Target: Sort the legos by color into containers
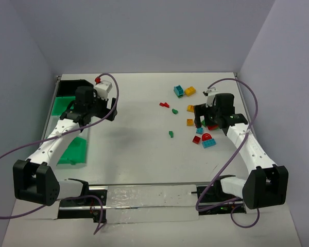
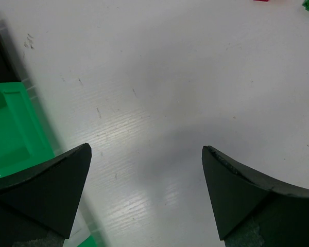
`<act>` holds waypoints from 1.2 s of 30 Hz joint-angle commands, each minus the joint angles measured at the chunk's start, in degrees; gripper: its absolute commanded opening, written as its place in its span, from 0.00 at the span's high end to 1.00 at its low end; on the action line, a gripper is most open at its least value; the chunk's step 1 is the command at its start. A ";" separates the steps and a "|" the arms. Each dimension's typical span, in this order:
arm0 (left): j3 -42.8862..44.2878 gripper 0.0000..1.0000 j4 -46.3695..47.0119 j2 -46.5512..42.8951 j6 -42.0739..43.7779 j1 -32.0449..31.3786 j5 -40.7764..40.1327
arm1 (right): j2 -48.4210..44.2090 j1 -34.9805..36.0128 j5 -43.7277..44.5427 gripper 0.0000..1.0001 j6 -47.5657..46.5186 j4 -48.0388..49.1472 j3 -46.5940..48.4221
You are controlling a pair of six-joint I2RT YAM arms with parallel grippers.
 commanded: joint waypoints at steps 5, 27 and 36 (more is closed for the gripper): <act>1.15 0.01 3.12 0.03 -3.05 -0.36 -6.39 | 2.60 3.23 6.69 0.00 6.08 3.35 2.94; 2.37 0.01 1.89 1.68 -3.50 -0.36 -7.21 | 31.16 9.35 12.76 0.14 16.28 -3.82 18.61; 1.96 0.01 1.98 2.38 -3.21 -0.36 -6.49 | 36.41 9.35 10.83 0.21 16.87 -3.71 20.48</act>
